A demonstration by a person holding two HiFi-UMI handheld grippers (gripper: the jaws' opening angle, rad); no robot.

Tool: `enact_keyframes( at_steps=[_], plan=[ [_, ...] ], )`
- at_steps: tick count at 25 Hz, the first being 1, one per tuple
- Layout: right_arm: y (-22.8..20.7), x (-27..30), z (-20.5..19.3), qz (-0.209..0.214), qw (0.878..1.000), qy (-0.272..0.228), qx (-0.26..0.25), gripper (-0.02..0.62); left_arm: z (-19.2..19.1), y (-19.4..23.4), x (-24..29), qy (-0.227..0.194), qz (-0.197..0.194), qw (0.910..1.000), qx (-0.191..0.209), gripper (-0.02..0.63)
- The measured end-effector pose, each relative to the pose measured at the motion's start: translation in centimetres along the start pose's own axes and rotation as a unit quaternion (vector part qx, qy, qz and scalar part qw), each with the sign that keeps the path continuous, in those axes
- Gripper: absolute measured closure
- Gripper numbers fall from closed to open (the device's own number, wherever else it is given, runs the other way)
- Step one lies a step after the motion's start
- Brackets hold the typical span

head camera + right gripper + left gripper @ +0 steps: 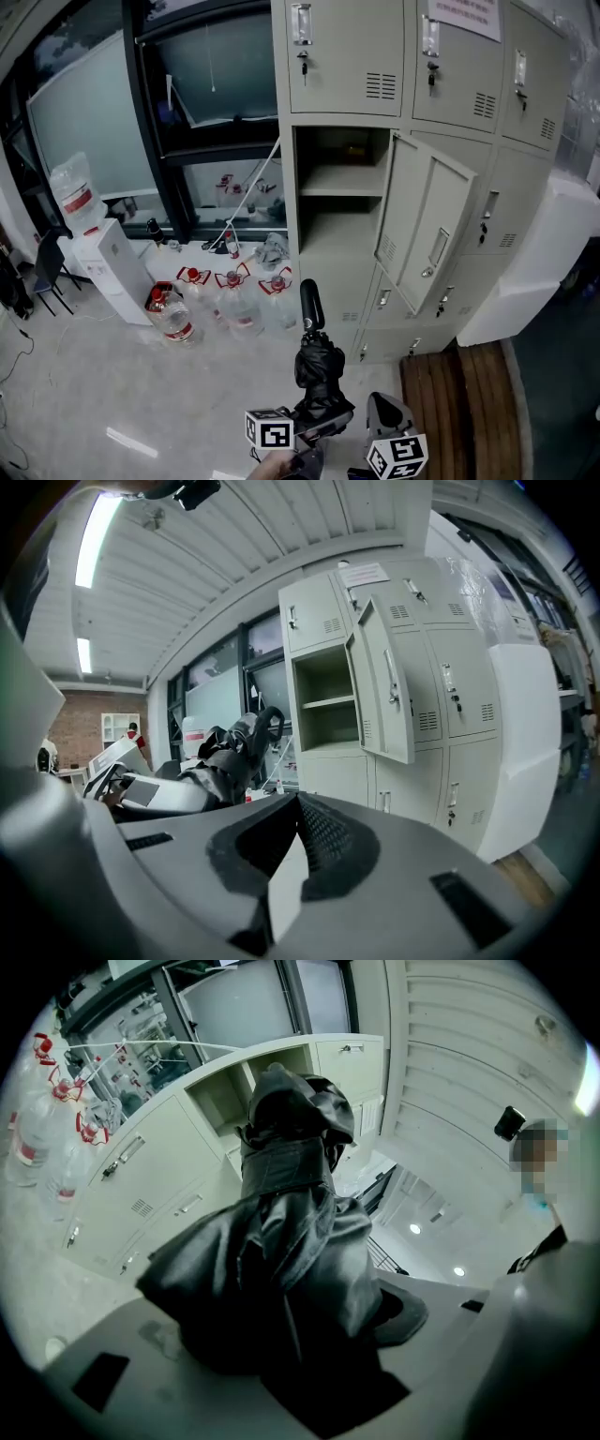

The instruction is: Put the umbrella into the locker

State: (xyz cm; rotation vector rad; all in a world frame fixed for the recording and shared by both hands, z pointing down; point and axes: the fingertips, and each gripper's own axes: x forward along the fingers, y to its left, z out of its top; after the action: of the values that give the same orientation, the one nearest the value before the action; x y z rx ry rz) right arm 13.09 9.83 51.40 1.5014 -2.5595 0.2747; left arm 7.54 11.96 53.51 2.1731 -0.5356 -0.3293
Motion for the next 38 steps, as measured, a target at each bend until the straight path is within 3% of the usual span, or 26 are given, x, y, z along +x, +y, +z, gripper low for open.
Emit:
enact_keyframes(
  at_steps=[14,24,38],
  plan=[
    [-6.3,22.6,6.4,-0.016,1.000,0.018,0.009,0.595,16.6,12.5,8.7,0.071,-0.023,0.9972,0.005,0.325],
    [-8.6,26.9,7.1,-0.043,0.998,0.035,0.006,0.595,19.5,16.2,11.3,0.086,-0.050,0.9940,-0.046,0.325],
    [-10.7,29.2,8.3,-0.043,0.999,0.029,0.012,0.595,22.0,17.4,13.6,0.079,-0.055,0.9928,-0.072,0.325]
  ],
)
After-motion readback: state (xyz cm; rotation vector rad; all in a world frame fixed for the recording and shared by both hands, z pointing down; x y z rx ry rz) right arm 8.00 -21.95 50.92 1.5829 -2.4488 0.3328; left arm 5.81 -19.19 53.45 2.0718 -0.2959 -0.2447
